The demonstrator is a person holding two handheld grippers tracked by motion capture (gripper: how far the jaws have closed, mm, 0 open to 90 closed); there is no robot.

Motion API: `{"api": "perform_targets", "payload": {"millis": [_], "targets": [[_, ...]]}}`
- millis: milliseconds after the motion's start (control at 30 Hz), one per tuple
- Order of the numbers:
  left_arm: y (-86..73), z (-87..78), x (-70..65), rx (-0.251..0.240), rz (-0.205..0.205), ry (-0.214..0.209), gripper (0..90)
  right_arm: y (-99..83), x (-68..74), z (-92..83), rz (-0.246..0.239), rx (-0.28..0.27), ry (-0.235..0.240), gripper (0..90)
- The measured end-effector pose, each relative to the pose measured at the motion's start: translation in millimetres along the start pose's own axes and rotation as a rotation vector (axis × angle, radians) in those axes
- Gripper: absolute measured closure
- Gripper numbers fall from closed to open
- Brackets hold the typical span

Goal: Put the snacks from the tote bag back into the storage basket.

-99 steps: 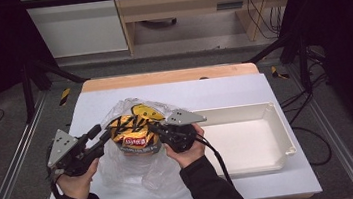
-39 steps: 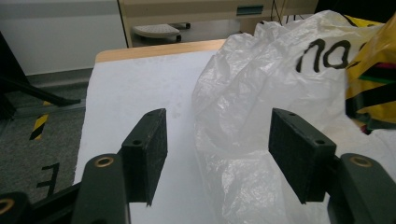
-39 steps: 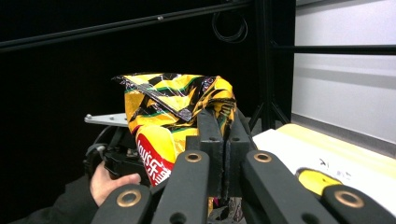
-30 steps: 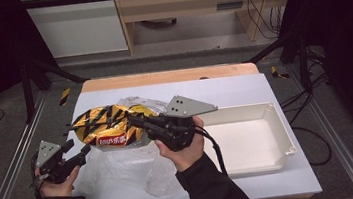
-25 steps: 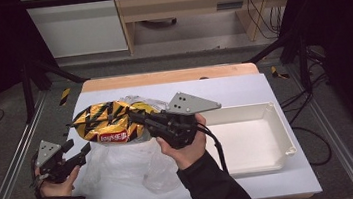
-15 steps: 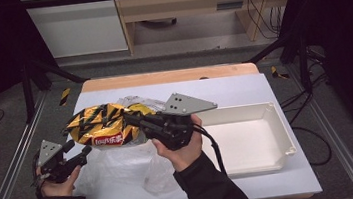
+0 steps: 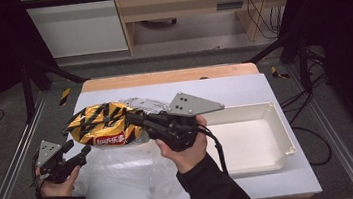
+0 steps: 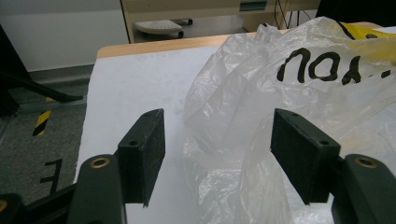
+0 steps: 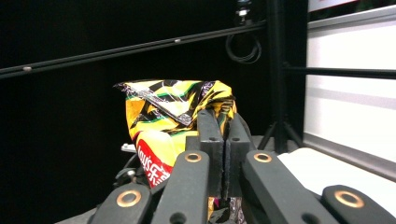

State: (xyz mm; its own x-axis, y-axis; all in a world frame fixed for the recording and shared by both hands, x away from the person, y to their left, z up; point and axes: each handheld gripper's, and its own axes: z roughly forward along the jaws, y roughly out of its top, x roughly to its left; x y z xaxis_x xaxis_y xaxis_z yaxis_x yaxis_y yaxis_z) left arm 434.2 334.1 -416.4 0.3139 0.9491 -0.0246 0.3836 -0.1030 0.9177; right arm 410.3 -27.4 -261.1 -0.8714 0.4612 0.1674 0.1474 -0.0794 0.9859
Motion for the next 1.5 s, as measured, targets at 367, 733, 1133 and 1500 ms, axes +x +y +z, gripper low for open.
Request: {"api": "perform_targets", "payload": {"millis": [367,733,1133,1500], "targets": [[0.8,-1.3,0.2,-0.005,0.001,-0.005,35.0,12.7,-29.2,-53.9,-0.016,-0.023,-0.132,89.9],[1.2,-1.1,-1.1,-0.007,0.003,-0.005,34.7,13.5,-57.1,-109.5,-0.008,-0.044,-0.251,89.9],[1.3,-0.8,-2.5,-0.002,0.008,-0.006,33.5,1.8,-80.3,-148.7,0.013,-0.047,-0.334,89.9],[1.1,-0.1,-1.8,0.003,0.007,-0.006,32.2,-14.9,-95.6,-176.6,0.046,-0.055,-0.372,89.9]]}}
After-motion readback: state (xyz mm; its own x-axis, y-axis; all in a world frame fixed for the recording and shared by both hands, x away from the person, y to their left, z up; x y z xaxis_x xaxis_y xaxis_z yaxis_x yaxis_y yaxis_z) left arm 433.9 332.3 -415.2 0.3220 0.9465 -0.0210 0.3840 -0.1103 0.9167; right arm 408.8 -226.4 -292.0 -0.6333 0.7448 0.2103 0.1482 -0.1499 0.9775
